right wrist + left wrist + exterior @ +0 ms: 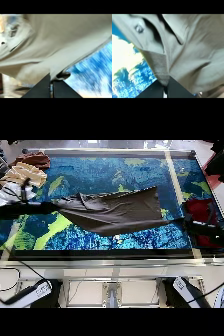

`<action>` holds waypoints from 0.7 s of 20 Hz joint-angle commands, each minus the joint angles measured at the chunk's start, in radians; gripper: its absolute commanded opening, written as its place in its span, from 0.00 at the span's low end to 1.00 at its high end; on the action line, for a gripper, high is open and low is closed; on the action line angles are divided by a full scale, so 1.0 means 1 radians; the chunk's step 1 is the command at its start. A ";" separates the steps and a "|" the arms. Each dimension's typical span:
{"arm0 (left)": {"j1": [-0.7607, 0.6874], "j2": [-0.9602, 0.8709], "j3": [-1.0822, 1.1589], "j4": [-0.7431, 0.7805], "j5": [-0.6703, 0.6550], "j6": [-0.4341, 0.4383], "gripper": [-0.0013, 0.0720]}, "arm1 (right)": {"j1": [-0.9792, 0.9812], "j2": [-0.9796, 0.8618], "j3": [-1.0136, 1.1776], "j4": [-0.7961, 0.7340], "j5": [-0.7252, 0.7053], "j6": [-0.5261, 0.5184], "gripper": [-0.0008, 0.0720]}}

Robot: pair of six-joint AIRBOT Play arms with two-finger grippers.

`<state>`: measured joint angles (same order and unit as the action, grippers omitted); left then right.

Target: Fold the shirts.

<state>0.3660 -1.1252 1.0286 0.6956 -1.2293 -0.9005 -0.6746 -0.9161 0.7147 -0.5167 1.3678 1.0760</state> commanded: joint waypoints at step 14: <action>0.220 0.478 0.276 -0.051 -0.164 -0.334 0.03 | 0.002 0.317 0.838 -0.299 0.001 0.193 0.02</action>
<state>0.5888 -0.4950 1.2819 0.7296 -1.1587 -1.2137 -0.6727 -0.4881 1.5589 -0.9417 1.3758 1.3113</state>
